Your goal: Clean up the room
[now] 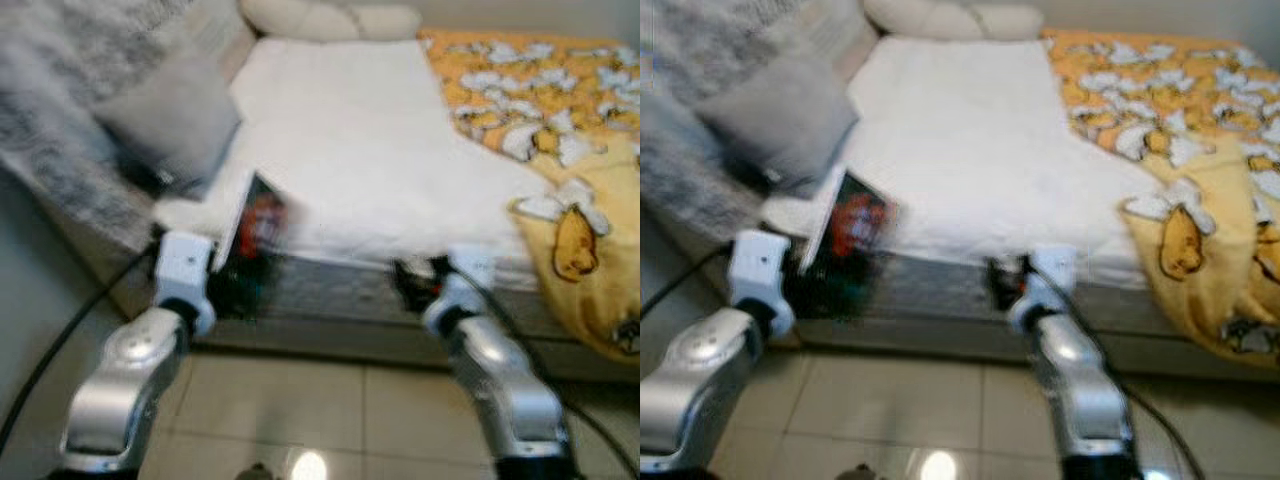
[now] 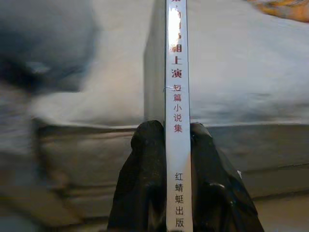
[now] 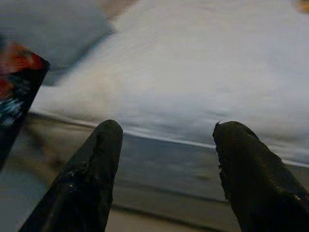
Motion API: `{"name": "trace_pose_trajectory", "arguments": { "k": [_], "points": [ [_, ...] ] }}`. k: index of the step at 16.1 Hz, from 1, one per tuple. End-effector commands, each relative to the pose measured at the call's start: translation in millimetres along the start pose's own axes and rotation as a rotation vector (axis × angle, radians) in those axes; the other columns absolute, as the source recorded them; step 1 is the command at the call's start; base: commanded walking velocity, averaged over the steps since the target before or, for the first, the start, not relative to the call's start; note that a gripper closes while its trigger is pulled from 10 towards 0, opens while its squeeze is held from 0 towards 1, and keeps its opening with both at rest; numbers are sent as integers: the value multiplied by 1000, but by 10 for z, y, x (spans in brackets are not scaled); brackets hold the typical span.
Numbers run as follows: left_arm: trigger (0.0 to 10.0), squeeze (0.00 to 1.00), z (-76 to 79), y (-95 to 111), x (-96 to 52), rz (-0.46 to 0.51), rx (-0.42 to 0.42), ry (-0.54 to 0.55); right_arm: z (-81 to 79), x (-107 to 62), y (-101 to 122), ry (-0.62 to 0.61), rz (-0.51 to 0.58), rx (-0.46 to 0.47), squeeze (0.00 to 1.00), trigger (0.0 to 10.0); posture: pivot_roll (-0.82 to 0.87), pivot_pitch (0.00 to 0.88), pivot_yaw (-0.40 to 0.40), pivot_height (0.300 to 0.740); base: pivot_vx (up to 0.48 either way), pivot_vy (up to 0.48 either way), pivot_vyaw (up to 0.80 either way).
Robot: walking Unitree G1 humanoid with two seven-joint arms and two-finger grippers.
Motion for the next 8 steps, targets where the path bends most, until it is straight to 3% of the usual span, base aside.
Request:
{"name": "trace_pose_trajectory", "arguments": {
  "k": [1, 7, 8],
  "points": [
    [10000, 0, 10, 107, 24, 42, 12, 13, 101, -20, 55, -34, 11, -11, 0, 10000, 77, 0, 22, 740, 0, 0, 0],
    [10000, 0, -78, 185, 34, 103, -13, 58, 74, 15, 87, -34, 3, -34, 0, 10000, 71, 0, 25, 740, 0, 0, 0],
    [10000, 0, -78, 188, 39, 104, -12, 58, 92, 31, 127, -51, 22, -63, 0, 10000, 69, 0, 26, 740, 304, 0, 0]
  ]
}}
Point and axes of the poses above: a point about 5 cm out from each wrist's last joint towards the gripper, its own x axis pointing out of the wrist towards the gripper, its own y axis along the axis of the wrist's last joint, z = x × y, the point moved 1 cm from there along x, pointing out of the wrist towards the gripper, and after that the axes turned 1 degree about x, right-handed, at the moved point
